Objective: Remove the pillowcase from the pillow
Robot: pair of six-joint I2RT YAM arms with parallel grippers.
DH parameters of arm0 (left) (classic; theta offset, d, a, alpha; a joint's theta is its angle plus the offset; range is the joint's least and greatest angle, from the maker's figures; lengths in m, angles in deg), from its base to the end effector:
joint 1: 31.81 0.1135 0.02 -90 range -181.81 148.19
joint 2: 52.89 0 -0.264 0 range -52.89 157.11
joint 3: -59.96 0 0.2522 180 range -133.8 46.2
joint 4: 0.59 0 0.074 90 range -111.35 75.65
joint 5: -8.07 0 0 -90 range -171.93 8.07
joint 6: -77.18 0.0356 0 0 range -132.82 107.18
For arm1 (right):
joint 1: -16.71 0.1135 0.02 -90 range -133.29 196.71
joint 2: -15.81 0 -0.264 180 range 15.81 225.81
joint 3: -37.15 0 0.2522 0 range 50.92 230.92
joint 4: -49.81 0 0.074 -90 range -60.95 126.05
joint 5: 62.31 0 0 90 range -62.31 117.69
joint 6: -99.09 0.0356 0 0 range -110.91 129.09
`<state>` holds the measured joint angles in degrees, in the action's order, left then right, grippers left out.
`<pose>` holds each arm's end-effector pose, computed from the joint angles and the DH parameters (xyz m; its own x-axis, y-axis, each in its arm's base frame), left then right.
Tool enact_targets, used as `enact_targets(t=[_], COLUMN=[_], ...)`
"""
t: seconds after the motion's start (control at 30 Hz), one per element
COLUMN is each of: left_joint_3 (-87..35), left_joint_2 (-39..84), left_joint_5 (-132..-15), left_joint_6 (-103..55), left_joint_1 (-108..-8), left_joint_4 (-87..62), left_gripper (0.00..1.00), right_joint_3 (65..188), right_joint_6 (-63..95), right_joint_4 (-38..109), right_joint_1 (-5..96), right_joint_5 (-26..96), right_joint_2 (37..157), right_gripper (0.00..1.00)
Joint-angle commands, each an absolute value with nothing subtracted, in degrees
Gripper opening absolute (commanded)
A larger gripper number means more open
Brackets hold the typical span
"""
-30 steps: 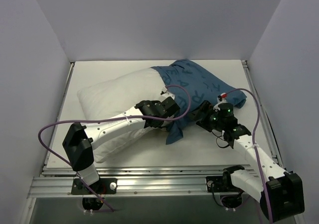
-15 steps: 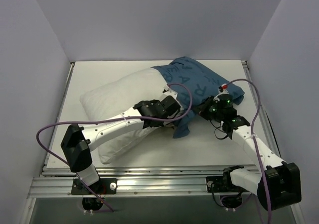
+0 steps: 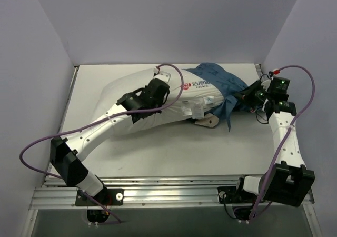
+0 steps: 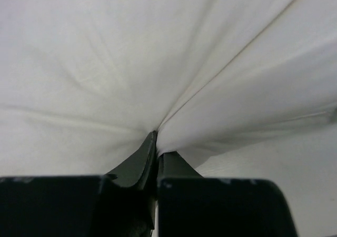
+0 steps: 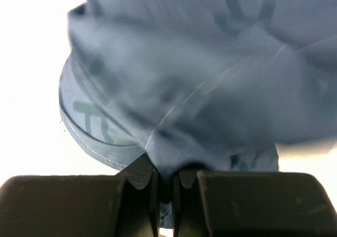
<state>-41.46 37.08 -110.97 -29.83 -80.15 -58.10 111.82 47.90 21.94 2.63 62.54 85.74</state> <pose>0.2389 -0.2425 0.3519 -0.5833 0.2708 -0.7658 0.2705 0.9537 0.1313 0.2723 -0.0473 0.3418 -0.4912 0.6535 -0.5759 -0.0028 0.6600 0.7513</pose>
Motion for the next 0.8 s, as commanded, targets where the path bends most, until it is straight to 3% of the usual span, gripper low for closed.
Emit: enact_targets(t=[0.0,0.3,0.57,0.67,0.77], left_joint_3=[-44.06,-56.44,-95.05,-104.24,-105.94], left_joint_2=[33.93,40.43,57.30,62.67,62.25], left_joint_5=[-131.59,-132.04,-130.28,-127.56,-123.87], left_joint_6=[-20.74,-14.23,-12.91,-11.34,-12.11], left_joint_1=[-68.21,-53.97,-52.90,-52.90,-53.08], left_joint_4=[-77.72,-78.95,-88.88,-86.96,-84.32], left_gripper=[0.02,0.02,0.02,0.02,0.02], right_joint_3=[122.62,139.04,156.55,159.72,158.94], right_joint_6=[43.99,42.67,43.54,46.26,52.14], right_joint_4=[27.79,24.97,28.22,33.57,44.97], right_joint_1=[-6.66,-9.57,-9.48,-9.48,-9.04], right_joint_5=[45.09,47.98,59.13,62.75,68.80], right_joint_2=[87.70,93.14,99.30,99.13,97.99], right_gripper=[0.00,0.00,0.00,0.00,0.00])
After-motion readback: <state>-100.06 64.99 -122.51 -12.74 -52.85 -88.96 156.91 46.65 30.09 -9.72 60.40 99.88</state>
